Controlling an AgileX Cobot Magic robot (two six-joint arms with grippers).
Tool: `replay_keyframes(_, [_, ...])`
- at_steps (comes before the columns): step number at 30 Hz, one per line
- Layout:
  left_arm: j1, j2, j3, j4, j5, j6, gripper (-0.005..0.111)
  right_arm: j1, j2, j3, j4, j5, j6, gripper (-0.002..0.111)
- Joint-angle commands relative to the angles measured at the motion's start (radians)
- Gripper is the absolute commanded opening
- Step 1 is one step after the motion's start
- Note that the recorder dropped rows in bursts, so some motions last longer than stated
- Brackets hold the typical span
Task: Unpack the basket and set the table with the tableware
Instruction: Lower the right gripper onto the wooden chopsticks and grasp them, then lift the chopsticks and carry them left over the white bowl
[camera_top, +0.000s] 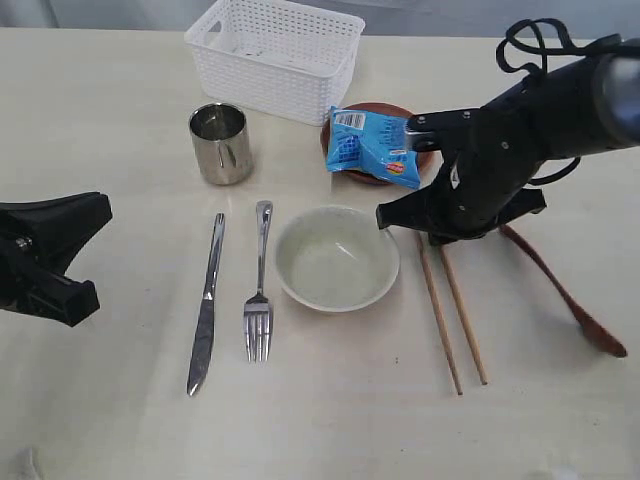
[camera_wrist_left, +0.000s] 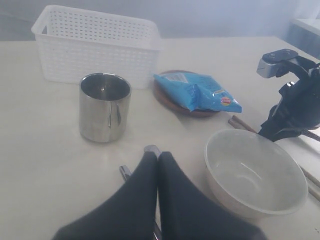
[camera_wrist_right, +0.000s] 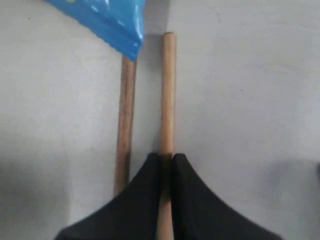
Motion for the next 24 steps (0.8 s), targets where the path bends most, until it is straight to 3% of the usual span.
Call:
replay_keyframes(1, [-0.002, -0.005, 0.007, 0.007, -0.003, -0.001, 0.0, -0.004, -0.036, -0.02, -0.002, 0.037, 0.016, 0.0])
replay_keyframes(13, [-0.002, -0.005, 0.007, 0.007, -0.003, -0.001, 0.0, 0.001, -0.23, -0.023, 0.067, 0.079, 0.041, 0.0])
replay_keyframes(24, [-0.002, -0.005, 0.007, 0.007, -0.003, -0.003, 0.0, 0.196, -0.256, -0.155, 0.193, 0.145, 0.053, 0.0])
